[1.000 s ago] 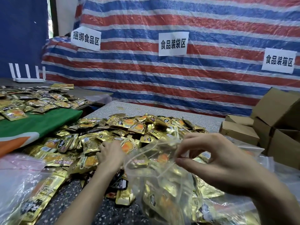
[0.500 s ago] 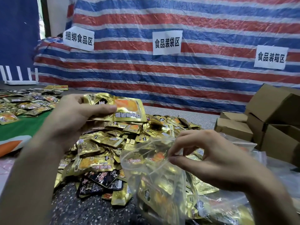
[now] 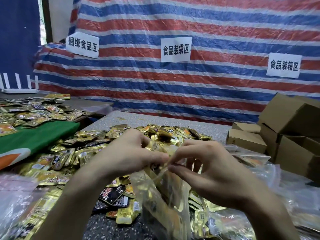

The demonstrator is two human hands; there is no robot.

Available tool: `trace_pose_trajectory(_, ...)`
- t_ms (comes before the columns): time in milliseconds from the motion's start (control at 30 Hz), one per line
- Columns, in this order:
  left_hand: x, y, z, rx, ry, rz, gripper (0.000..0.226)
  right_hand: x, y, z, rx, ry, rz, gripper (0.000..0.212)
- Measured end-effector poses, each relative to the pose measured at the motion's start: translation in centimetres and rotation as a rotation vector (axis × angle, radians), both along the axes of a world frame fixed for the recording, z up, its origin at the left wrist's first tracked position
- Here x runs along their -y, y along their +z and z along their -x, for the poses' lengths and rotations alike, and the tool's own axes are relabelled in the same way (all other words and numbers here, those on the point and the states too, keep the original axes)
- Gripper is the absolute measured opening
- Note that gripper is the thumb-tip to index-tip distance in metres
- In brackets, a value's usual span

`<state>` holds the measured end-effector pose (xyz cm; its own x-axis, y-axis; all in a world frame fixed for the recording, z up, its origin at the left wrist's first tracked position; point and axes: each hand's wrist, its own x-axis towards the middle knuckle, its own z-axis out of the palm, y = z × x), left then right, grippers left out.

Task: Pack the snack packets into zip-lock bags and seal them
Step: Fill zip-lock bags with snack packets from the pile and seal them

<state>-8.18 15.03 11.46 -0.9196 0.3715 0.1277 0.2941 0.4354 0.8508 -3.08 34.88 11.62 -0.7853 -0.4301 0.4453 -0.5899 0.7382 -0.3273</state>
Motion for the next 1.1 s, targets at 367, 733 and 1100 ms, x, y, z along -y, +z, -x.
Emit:
trace_pose_trajectory(367, -0.4, 0.1, -1.2, -0.409, -0.167, 0.273, 0.042, -0.4, 0.5, -0.8, -0.127, -0.165, 0.046, 0.023)
trace_pose_trajectory(733, 2.2, 0.7, -0.6, -0.467, -0.329, 0.117, 0.011, -3.1, 2.6, -2.5, 0.266, -0.189, -0.126, 0.028)
trace_pose_trajectory(1100, 4.2, 1.1, -0.8, -0.439, -0.186, 0.297, 0.027, -4.0, 2.1, -1.8, 0.233, -0.208, -0.133, 0.022)
